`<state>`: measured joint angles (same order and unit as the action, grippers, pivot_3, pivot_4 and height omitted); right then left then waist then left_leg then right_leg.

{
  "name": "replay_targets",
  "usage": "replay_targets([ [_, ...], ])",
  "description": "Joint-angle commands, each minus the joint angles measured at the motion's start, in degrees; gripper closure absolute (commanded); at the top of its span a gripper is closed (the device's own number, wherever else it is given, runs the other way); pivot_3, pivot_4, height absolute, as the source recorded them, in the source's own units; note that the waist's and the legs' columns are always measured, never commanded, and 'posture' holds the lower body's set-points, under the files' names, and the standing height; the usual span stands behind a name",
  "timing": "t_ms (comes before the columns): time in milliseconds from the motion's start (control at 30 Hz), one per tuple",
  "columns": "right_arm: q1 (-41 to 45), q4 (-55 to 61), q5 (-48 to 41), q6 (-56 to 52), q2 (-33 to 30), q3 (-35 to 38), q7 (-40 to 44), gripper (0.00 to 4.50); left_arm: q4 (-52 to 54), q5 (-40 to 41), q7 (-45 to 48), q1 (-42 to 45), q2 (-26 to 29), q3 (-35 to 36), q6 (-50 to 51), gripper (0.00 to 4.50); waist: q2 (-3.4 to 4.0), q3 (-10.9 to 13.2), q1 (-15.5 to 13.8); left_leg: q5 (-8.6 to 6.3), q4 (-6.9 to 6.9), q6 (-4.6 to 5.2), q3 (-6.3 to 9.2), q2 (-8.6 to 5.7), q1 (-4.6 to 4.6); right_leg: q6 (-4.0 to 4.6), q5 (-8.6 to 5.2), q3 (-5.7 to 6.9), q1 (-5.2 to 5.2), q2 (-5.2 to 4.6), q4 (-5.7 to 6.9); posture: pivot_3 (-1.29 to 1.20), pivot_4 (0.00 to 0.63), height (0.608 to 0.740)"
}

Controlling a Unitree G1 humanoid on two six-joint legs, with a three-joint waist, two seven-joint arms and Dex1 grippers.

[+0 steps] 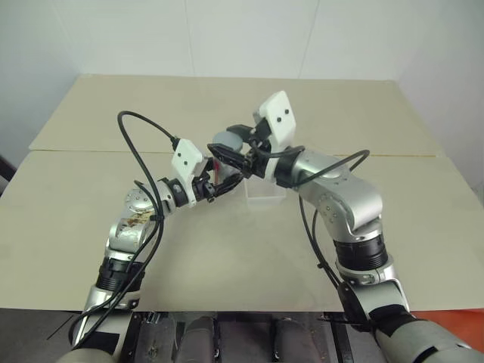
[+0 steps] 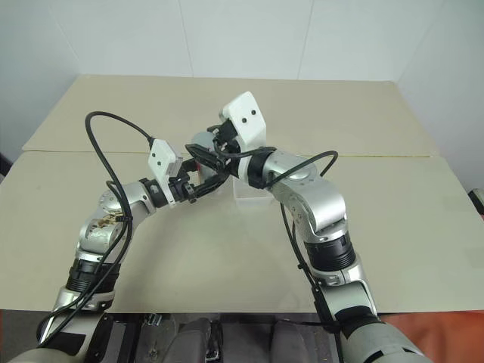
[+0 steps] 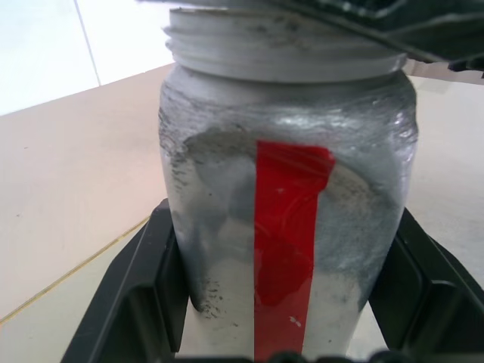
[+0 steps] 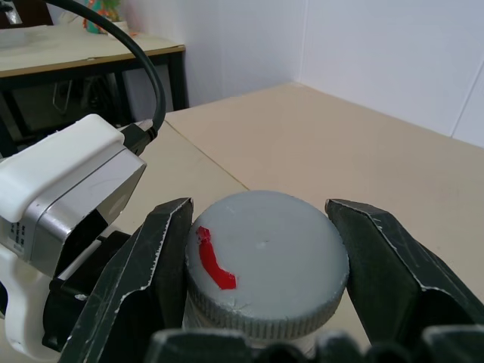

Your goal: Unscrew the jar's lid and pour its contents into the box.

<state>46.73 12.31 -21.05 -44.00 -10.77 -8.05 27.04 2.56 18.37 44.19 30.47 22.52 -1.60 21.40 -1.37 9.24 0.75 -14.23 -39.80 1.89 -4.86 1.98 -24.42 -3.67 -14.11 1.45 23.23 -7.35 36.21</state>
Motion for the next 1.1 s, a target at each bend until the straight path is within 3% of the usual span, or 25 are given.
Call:
replay_targets([
  [33, 2.60, 2.64, -0.37, 0.81, -1.70, 3.84, -0.87, 1.73, 0.44, 0.69, 1.47, -0.42, 1.00, 0.42, -1.03, 1.73, 0.00, 0.00, 0.00, 0.00, 0.00, 0.00, 0.00, 0.00, 0.00, 0.00, 0.00, 0.00, 0.00, 0.00, 0.00, 0.00, 0.150, 0.740],
  [167, 1.28, 2.95, 0.98, 1.19, -6.52, 7.37, -1.64, 1.73, -1.25, 0.91, 2.75, -0.34, 2.29, 1.72, -1.86, 1.73, 0.00, 0.00, -0.12, 0.00, 0.00, 0.00, 0.00, -0.01, 0.00, 0.00, 0.00, 0.01, -0.01, 0.00, -0.01, 0.00, 0.150, 0.740],
  [367, -10.89, 4.60, 6.28, 2.95, -13.01, 11.29, -6.39, 1.73, -2.30, 2.67, 6.14, 1.61, 4.46, 3.71, -3.23, 1.73, 0.00, 0.00, -0.47, -0.02, 0.01, 0.02, -0.10, 0.00, -0.02, 0.00, 0.00, 0.06, -0.04, -0.02, -0.07, 0.00, 0.150, 0.740],
  [600, -23.18, 0.04, 13.90, 7.04, -10.94, 11.91, -15.81, 1.73, -3.49, 3.40, 8.66, 3.96, 4.95, 3.88, -4.64, 1.73, 0.00, 0.00, 0.06, 0.00, 0.02, -0.01, -0.16, 0.00, 0.01, 0.00, 0.00, -0.03, 0.00, -0.02, -0.03, 0.00, 0.150, 0.740],
  [767, -23.26, -8.57, 16.83, 11.44, -7.64, 12.04, -20.31, 1.73, -3.98, 3.40, 9.30, 4.72, 4.51, 3.55, -5.11, 1.73, 0.00, 0.00, 0.11, 0.02, 0.03, -0.03, -0.13, -0.01, 0.06, 0.00, 0.00, -0.07, -0.02, -0.01, -0.05, 0.00, 0.150, 0.740],
  [933, -21.89, -15.72, 18.21, 15.06, -6.95, 12.62, -21.69, 0.18, -3.93, 3.13, 9.59, 4.86, 4.39, 3.49, -5.40, 1.73, 0.00, 0.00, 0.09, 0.01, 0.03, -0.02, -0.09, -0.01, 0.05, 0.00, 0.00, -0.08, -0.01, -0.01, -0.05, 0.00, 0.150, 0.740],
  [1100, -23.31, -7.25, 14.42, 9.59, -8.87, 13.25, -16.49, 0.03, -4.31, 2.11, 10.17, 4.80, 5.56, 3.45, -6.03, 1.73, 0.00, 0.00, 0.07, 0.01, 0.03, -0.02, -0.07, -0.01, 0.05, 0.00, 0.00, -0.09, -0.01, -0.01, -0.03, 0.00, 0.150, 0.740],
])
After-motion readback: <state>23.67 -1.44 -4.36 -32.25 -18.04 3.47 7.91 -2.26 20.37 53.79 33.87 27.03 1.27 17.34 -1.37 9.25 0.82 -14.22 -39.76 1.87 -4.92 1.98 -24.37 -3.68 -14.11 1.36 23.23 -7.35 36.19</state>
